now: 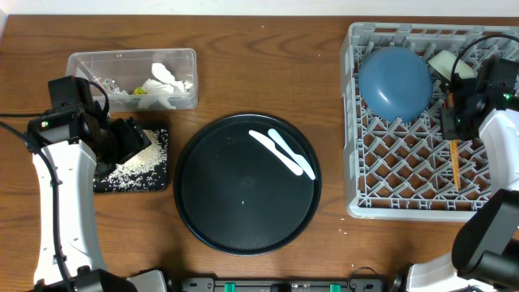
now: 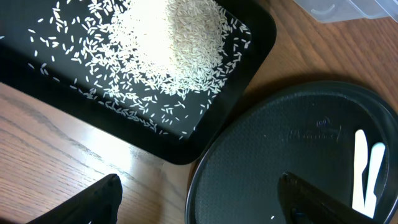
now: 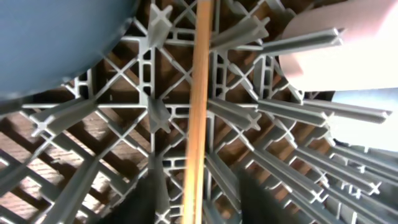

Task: Sort waste into correct bins and load items into the dishwasher rack
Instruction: 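Carry the chopstick right and drop it into the rack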

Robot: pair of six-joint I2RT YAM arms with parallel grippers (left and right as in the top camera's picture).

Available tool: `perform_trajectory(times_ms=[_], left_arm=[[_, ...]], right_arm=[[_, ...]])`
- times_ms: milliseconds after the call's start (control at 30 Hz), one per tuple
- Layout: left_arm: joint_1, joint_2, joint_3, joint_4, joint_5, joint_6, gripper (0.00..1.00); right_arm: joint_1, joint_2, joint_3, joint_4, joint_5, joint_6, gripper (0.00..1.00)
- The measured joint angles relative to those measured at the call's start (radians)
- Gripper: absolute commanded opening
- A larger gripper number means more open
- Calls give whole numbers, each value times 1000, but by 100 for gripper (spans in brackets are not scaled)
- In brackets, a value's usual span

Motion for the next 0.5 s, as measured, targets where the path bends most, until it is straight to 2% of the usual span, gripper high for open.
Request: perform_trajectory(times_ms=[167,333,500], left_arm=[[0,0,0,0,0,0,82],[0,0,0,0,0,0,81],[0,0,0,0,0,0,81]], right_arm=[[0,0,0,-2,-1,3,36],[3,-14,0,-3,-40,20,36],[48,-113,23,3,-151,27,38]])
